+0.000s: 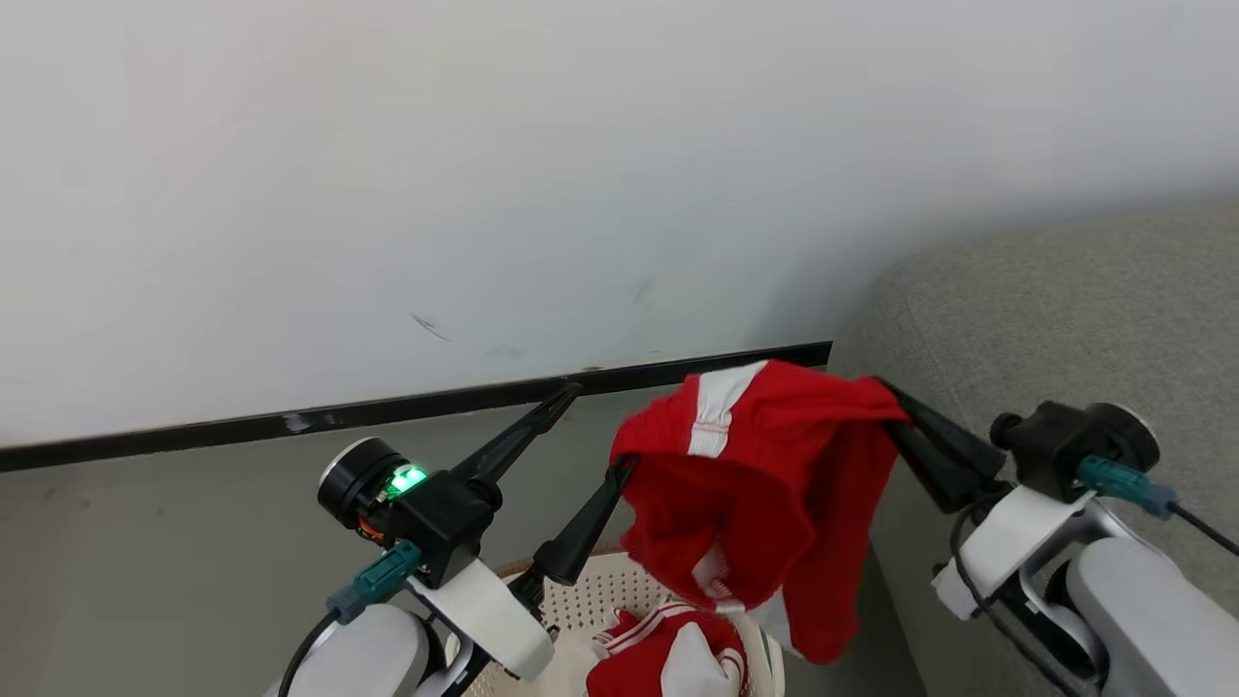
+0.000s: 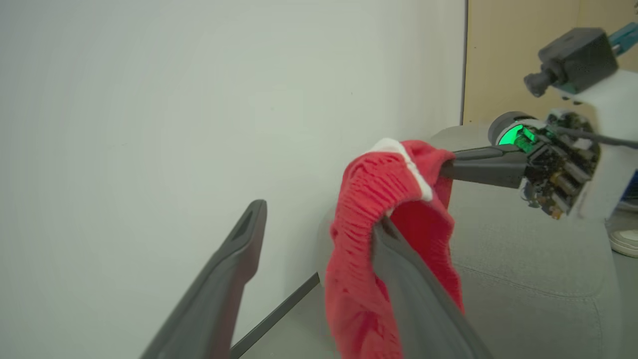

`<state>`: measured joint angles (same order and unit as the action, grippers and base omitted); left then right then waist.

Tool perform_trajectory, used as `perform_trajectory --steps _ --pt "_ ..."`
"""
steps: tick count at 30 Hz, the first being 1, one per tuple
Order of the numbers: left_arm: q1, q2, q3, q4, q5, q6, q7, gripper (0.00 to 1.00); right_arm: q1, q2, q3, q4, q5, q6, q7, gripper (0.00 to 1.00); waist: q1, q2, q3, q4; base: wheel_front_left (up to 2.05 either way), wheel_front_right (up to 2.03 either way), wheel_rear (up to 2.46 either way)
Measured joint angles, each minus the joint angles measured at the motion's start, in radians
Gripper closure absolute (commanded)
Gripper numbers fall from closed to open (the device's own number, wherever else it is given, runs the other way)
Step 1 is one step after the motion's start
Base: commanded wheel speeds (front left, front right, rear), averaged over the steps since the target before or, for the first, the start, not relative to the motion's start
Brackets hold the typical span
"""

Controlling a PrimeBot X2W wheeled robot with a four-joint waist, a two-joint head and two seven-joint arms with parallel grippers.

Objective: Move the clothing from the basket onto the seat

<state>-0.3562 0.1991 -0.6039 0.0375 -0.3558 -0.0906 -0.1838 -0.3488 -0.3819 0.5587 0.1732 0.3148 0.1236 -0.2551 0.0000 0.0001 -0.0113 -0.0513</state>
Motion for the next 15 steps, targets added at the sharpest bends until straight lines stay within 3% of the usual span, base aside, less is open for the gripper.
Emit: perform_trajectory --steps 15 --pt "0.043 -0.045 -0.031 0.014 -0.021 0.007 -0.040 0.00 0.119 -0.030 -0.256 -0.085 -0.063 0.000 0.000 1.00 0.0000 -0.0001 -0.011 -0.086 0.00 0.00 0.00"
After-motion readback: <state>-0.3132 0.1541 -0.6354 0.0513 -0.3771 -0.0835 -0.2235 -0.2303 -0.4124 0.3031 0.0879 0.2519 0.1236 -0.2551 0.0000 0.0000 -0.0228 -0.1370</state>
